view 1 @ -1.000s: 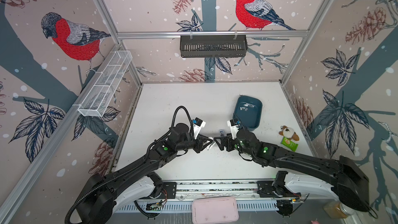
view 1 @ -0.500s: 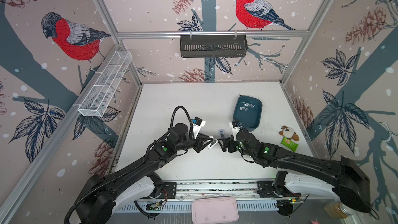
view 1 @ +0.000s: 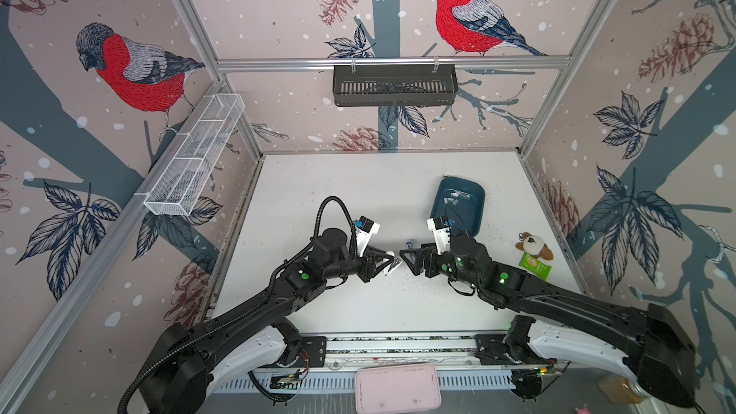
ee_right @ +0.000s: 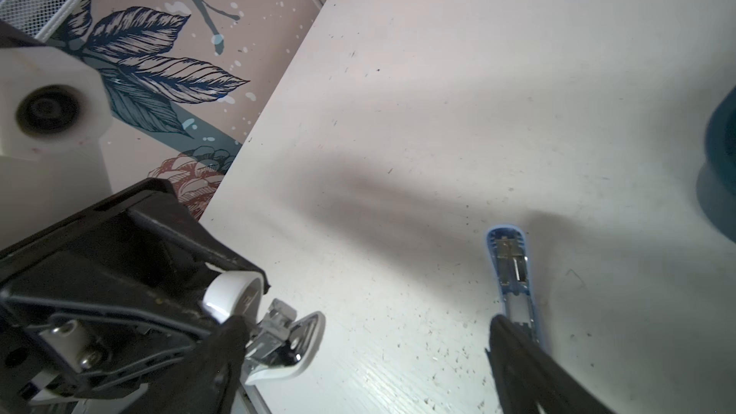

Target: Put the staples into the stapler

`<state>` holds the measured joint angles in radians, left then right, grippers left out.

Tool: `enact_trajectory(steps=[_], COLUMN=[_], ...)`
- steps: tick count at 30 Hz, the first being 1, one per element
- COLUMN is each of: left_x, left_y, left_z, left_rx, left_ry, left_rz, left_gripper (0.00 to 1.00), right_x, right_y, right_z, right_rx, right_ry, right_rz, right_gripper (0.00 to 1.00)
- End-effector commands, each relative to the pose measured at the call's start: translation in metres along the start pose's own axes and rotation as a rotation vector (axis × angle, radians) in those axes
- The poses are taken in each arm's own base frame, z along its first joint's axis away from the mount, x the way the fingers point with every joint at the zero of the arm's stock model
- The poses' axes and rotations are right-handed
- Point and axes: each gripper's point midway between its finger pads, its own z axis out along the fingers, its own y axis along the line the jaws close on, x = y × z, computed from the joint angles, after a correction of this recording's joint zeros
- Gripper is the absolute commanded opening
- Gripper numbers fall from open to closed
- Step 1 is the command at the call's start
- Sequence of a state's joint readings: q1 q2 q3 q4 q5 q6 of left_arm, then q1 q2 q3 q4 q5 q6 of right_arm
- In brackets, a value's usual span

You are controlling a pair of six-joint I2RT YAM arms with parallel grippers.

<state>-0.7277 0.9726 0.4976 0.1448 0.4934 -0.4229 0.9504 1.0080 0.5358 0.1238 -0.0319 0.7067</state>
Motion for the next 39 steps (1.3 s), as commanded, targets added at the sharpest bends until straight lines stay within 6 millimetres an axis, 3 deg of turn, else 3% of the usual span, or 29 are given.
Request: enact_trajectory(steps=[1,16,29,39], left_x=[-0.012,-0.013,-0.015,-0.017], left_y=[-0.006,-0.009,-0.008,-0.007], left_z=[-0.001,-0.006,-0.008,-0.009], left_rx=[0.02,0.024,0.021,0.015], left_ry=[-0.042,-0.059,-0.081,-0.097], left_rz=[0.024,0.033,0.029,0.021], left_gripper=[0.24,0.24,0.24,0.24], right_x=[-0.003,0.011,0.034,0.052], right_y=[0.014,-0.003,-0.027,-0.028], right_z=[0.003,0.015,0.013,0.016], right_rx=[-0.071,-0.002,0.098,0.127], right_ry=[-0.004,0.039,0.098,0.155], right_rz=[0.003,0.025,0.016,-0.019], right_gripper=[0.95,0.95,0.95,0.95])
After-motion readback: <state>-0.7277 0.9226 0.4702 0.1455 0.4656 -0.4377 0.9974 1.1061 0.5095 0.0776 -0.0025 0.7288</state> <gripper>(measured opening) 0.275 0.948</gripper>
